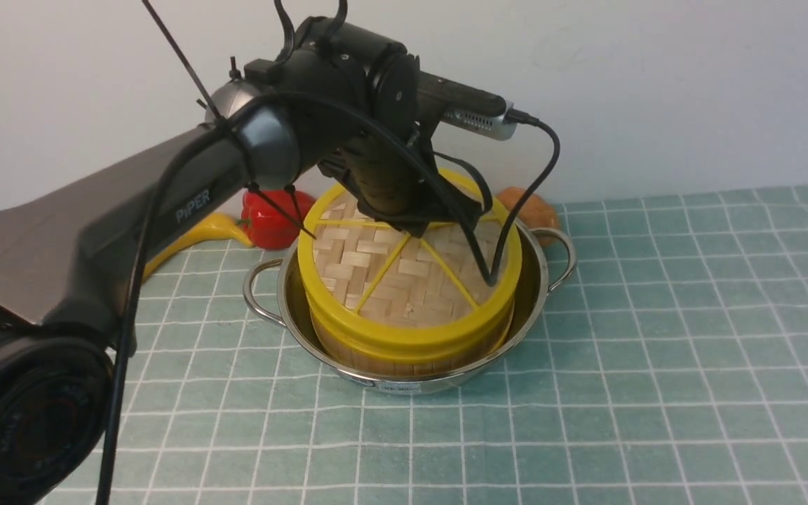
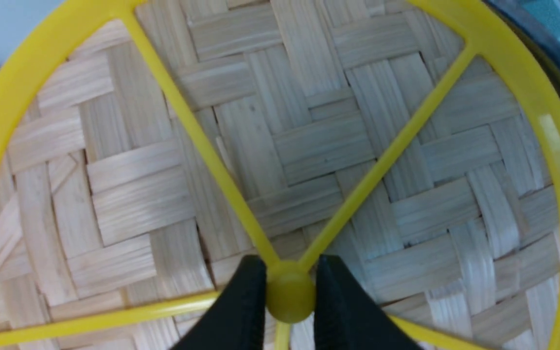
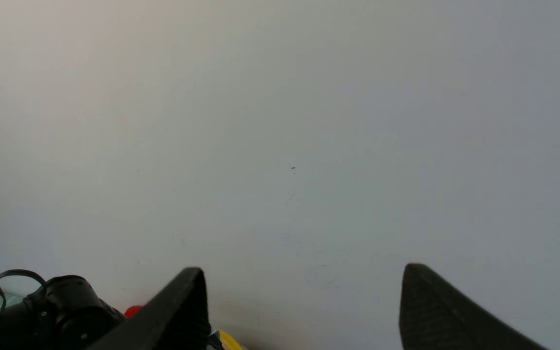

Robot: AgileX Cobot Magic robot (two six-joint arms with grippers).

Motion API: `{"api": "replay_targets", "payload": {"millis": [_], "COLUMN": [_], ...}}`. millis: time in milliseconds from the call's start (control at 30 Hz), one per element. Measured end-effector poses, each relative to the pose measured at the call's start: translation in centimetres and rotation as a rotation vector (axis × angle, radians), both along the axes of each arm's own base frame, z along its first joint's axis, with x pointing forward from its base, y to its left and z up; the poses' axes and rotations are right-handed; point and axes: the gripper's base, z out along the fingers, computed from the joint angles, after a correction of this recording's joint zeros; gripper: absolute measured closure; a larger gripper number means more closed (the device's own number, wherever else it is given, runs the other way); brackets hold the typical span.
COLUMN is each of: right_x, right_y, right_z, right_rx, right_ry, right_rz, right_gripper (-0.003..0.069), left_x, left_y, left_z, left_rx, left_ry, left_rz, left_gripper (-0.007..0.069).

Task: Place the steamer in the pot on the blue tablecloth, and put the lid on the steamer.
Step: 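Place the yellow bamboo steamer lid onto the steamer in the pot with the left gripper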

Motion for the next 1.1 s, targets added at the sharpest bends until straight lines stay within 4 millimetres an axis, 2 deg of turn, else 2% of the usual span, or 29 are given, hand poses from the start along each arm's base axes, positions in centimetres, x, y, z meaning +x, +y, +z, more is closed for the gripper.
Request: {"api": "replay_targets", "payload": {"millis": [200,333,1100], "right_x": [0.0,0.0,0.0], "right_y": [0.0,0.0,0.1], "right_z": [0.0,0.0,0.0], "right_rx": [0.001,0.002,0.007], "right_ry": [0.001,0.001,0.003], "right_rz": [0.002,0.003,0.012], "right_gripper": [0.0146,0.0146,0.0146], "left_x": [0.1,0.4,0.7], "left_y": [-0.1,-0.2,0.1], "left_z": [-0.4,-1.6,-1.8], "left_rx": [0.006,0.017,0.059], "left_ry": [0.008,0.026,-0.009], "left_rz": [0.0,0.005,0.073], "left_gripper": [0.0508,0.0508,0.0508]}}
